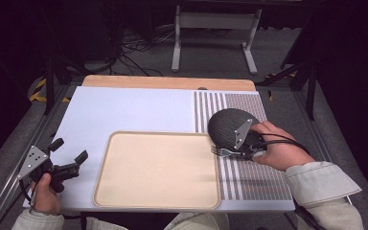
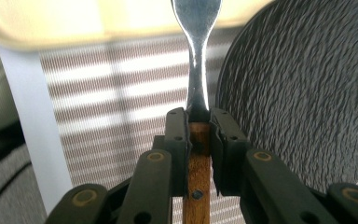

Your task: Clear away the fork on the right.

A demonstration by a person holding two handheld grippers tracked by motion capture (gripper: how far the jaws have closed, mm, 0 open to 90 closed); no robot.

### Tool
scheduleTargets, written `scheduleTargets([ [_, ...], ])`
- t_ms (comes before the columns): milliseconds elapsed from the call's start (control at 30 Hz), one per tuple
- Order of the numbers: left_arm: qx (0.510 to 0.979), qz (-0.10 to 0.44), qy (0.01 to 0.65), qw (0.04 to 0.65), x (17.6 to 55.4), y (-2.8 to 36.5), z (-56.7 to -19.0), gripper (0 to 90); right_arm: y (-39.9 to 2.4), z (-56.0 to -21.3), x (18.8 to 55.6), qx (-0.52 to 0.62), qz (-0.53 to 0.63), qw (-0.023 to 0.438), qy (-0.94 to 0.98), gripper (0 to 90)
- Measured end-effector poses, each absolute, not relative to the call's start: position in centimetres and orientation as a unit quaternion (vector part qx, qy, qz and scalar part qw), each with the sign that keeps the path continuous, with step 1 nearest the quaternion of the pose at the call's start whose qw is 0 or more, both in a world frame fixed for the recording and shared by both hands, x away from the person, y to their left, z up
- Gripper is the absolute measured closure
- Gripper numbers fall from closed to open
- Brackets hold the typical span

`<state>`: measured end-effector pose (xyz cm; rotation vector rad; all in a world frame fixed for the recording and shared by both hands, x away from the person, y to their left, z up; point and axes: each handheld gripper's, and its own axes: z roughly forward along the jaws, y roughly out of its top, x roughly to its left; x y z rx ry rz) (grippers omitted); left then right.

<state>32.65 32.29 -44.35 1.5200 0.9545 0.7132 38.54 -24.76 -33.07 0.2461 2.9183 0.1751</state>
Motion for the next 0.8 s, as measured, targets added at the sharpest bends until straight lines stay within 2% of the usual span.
scheduleTargets([
  [500, 0.647, 0.304, 0.405, 0.57, 32.7, 32.4, -44.4, 0.0, -19.0, -33.0, 38.4, 0.178, 0.118, 0.093, 0.973, 78.1],
  [667, 0.647, 0.304, 0.406, 0.569, 32.7, 32.3, -44.4, 0.0, -17.6, -33.0, 38.5, 0.247, 0.147, 0.065, 0.956, 78.0],
  [800, 0.647, 0.303, 0.406, 0.569, 32.7, 32.3, -44.4, 0.0, -16.9, -33.1, 38.5, 0.273, 0.144, 0.062, 0.949, 78.1],
])
